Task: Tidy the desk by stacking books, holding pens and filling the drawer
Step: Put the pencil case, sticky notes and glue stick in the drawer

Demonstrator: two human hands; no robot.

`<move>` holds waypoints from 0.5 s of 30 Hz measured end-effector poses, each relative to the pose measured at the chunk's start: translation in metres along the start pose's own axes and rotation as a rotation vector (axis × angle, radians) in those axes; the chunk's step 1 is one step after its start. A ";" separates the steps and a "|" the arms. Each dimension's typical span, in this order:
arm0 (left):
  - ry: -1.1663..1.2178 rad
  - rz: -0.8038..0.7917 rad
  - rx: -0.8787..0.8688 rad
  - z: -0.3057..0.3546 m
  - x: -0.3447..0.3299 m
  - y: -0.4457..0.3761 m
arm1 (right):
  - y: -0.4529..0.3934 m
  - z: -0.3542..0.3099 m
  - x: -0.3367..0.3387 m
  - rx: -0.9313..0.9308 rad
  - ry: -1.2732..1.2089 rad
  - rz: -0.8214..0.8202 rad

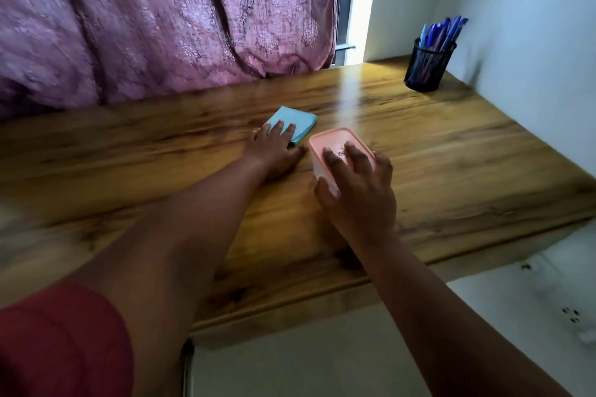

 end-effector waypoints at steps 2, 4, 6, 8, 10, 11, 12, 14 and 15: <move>-0.011 0.021 -0.006 -0.002 -0.002 0.016 | 0.001 0.000 0.004 -0.004 -0.003 0.021; 0.008 0.007 -0.009 -0.005 -0.006 0.039 | 0.000 0.001 0.000 0.003 0.016 -0.027; 0.020 -0.015 -0.026 -0.010 -0.015 0.067 | -0.002 0.005 -0.013 -0.027 0.048 -0.162; 0.039 -0.030 -0.055 -0.016 -0.028 0.099 | 0.000 0.011 -0.025 -0.074 0.144 -0.313; 0.057 -0.068 -0.098 -0.029 -0.045 0.136 | 0.006 -0.001 -0.023 -0.052 0.208 -0.349; 0.070 -0.096 -0.130 -0.036 -0.053 0.156 | 0.010 -0.013 -0.016 -0.042 0.183 -0.322; 0.080 -0.127 -0.166 -0.044 -0.061 0.175 | 0.015 -0.026 -0.008 -0.040 0.140 -0.291; 0.074 -0.173 -0.229 -0.060 -0.073 0.213 | 0.030 -0.053 0.003 -0.061 0.067 -0.277; 0.055 -0.173 -0.248 -0.070 -0.078 0.231 | 0.037 -0.069 0.006 -0.054 0.060 -0.271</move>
Point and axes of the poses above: each hand's wrist, its own y-axis away from the middle knuckle, its own x-axis out of the back of the hand, z = x × y, the point moved 7 cm from there along -y, towards the middle knuckle, and after that the axes turned 15 degrees about -z, right-handed, at the moved point
